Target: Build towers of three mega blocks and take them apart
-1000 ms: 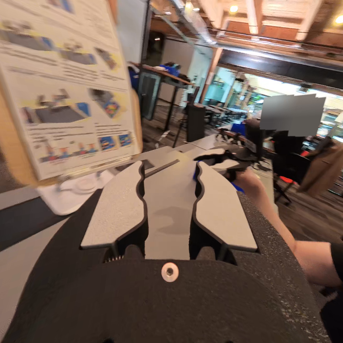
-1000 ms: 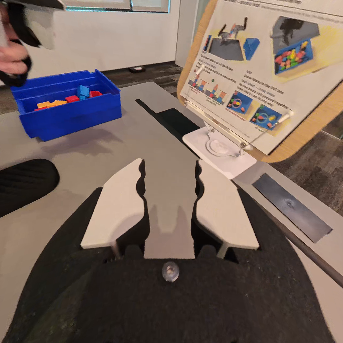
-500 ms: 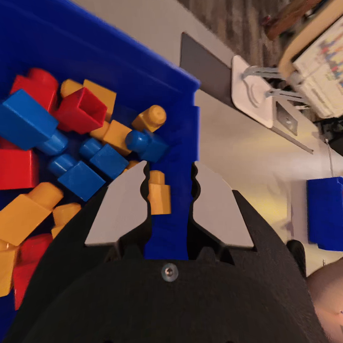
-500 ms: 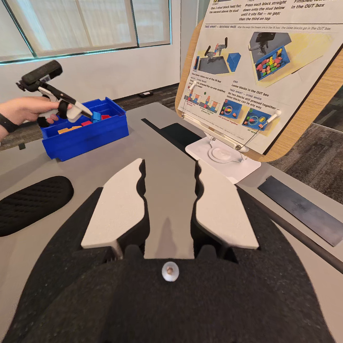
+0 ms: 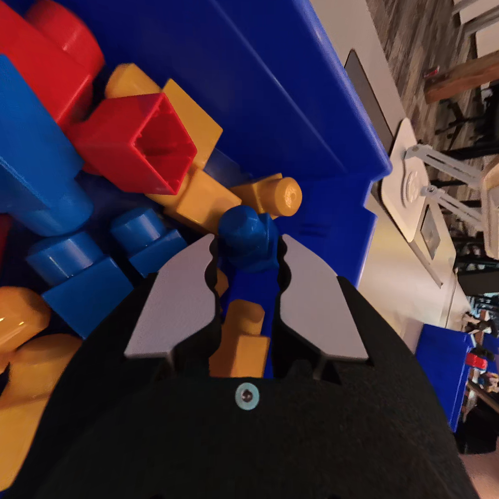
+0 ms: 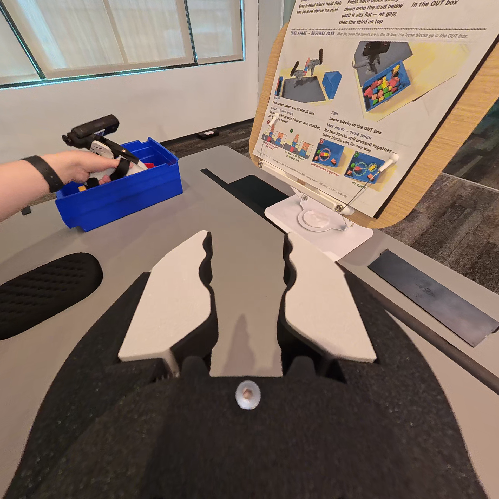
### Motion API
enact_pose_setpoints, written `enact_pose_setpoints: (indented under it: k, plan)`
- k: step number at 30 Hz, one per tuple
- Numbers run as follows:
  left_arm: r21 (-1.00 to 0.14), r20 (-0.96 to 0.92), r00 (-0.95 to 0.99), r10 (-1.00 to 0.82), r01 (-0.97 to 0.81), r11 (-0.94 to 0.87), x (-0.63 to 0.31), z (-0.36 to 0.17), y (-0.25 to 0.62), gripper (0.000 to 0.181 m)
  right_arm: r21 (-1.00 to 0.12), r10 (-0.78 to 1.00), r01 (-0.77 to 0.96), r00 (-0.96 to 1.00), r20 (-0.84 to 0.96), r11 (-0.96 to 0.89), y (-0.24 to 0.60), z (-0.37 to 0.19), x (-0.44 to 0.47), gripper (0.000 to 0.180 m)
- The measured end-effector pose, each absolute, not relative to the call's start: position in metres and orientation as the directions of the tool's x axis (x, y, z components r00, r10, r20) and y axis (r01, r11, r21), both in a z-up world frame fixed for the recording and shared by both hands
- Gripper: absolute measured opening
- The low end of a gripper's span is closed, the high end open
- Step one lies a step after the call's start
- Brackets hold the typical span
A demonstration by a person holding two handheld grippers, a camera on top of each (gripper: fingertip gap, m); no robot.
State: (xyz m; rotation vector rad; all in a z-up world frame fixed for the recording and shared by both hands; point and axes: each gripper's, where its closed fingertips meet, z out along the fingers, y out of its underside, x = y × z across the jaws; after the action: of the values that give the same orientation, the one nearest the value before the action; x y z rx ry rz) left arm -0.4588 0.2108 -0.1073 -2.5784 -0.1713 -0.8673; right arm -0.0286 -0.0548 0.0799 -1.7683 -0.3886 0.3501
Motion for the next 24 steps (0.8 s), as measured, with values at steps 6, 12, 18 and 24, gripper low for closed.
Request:
enact_pose_setpoints:
  k: [6,12,18,24]
  plan:
    - [-0.349,0.645,0.764,-0.014,0.279,-0.895,-0.460,-0.110,0.217,0.033,-0.968,0.438,0.096,0.899,-0.016,-0.234,-0.055,0.073,-0.025,0.049]
    - [-0.392,0.724,0.683,-0.096,0.293,-0.872,-0.464,-0.069,0.217,0.033,-0.961,0.443,0.108,0.896,-0.018,-0.257,-0.050,0.067,-0.027,0.049]
    - [-0.579,0.684,0.611,-0.399,0.121,-0.807,-0.433,0.022,0.192,0.033,-0.974,0.566,0.117,0.824,-0.014,-0.195,-0.050,0.077,-0.064,0.049]
    - [-0.722,0.533,0.339,-0.775,-0.295,-0.625,-0.316,0.082,0.082,0.033,-0.983,0.843,-0.039,0.509,-0.176,-0.182,-0.069,0.097,-0.152,0.055]
